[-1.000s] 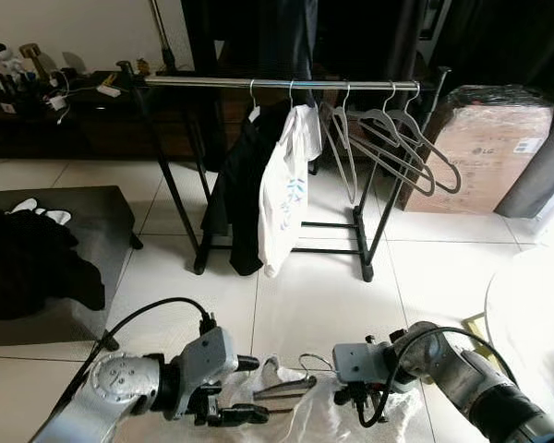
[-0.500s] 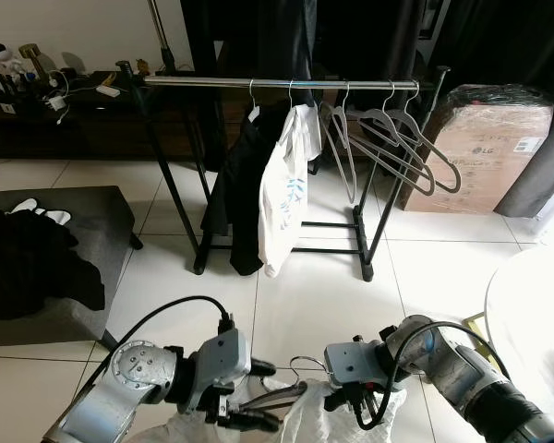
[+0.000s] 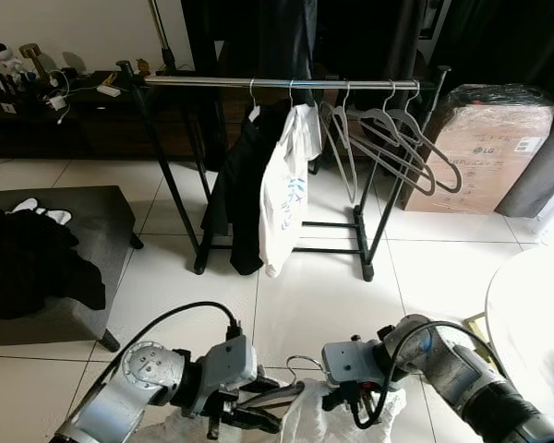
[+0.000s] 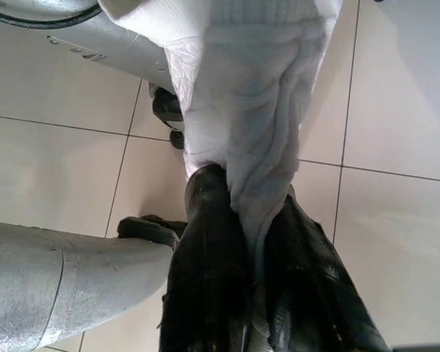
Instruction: Hang hanger
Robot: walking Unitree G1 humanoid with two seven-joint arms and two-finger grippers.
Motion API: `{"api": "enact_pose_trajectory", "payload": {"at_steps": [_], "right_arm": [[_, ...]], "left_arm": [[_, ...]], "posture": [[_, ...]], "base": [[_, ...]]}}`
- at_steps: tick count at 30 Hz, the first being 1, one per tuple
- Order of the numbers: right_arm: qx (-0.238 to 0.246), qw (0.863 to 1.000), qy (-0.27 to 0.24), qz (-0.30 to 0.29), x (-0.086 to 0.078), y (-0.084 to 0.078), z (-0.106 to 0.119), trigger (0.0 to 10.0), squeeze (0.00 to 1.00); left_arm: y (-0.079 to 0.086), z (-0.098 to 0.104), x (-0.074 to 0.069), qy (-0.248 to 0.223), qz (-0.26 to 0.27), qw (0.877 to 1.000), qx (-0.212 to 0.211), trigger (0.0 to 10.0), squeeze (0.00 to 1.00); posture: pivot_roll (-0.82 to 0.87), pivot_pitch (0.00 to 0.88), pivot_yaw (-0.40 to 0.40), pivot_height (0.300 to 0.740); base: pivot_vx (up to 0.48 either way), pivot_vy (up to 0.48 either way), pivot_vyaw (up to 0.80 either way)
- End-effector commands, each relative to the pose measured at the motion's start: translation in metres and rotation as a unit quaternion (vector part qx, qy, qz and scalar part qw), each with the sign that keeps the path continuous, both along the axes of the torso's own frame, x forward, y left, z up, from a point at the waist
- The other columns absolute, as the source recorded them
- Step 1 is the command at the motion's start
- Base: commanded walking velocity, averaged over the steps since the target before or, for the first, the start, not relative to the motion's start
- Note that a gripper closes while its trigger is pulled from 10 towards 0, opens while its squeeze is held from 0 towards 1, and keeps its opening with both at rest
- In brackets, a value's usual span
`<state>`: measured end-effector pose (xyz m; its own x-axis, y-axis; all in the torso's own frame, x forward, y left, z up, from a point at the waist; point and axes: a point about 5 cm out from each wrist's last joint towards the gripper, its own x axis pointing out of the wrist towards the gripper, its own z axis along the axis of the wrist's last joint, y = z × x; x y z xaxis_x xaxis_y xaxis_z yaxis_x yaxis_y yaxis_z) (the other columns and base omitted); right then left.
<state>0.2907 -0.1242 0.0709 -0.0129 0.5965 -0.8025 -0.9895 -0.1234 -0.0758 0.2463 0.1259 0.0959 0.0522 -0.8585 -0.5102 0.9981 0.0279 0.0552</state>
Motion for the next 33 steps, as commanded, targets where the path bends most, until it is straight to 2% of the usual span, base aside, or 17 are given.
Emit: {"api": "enact_pose_trajectory", "payload": {"at_steps": [1,5,15,32,33], "right_arm": [[0.015,1.000,-0.010,0.011,0.0017,0.0068,0.0071,0.0,0.00],[0.014,1.000,-0.009,0.012,0.0016,0.0068,0.0073,0.0,0.00],[0.015,1.000,-0.008,0.010,0.0018,0.0071,0.0071,0.0,0.00],[0.016,1.000,-0.015,-0.001,0.0050,0.0072,0.0066,0.0,0.00],[0.019,1.000,-0.015,-0.008,0.0064,0.0078,0.0075,3.9,0.00]], "left_arm": [[-0.0015,-0.0022,-0.0006,-0.002,-0.006,1.000,0.009,0.0,0.00],[-0.0010,-0.0029,-0.0003,-0.002,-0.005,1.000,0.010,0.0,0.00],[0.0058,-0.0035,0.0010,-0.021,-0.008,0.999,0.044,0.0,0.00],[0.0037,-0.0047,0.0036,-0.036,0.018,0.999,0.032,0.0,0.00],[0.0036,-0.0048,0.0038,-0.037,0.019,0.999,0.032,0.0,0.00]], "posture": [[0.05,0.167,0.012,0.740],[0.05,0.167,0.012,0.740],[0.06,0.165,0.013,0.740],[0.06,0.163,0.009,0.740],[0.06,0.163,0.007,0.740]], "base": [[0.000,0.000,0.00],[0.000,0.000,0.00],[0.000,0.000,0.00],[0.000,0.000,0.00],[0.000,0.000,0.00]]}}
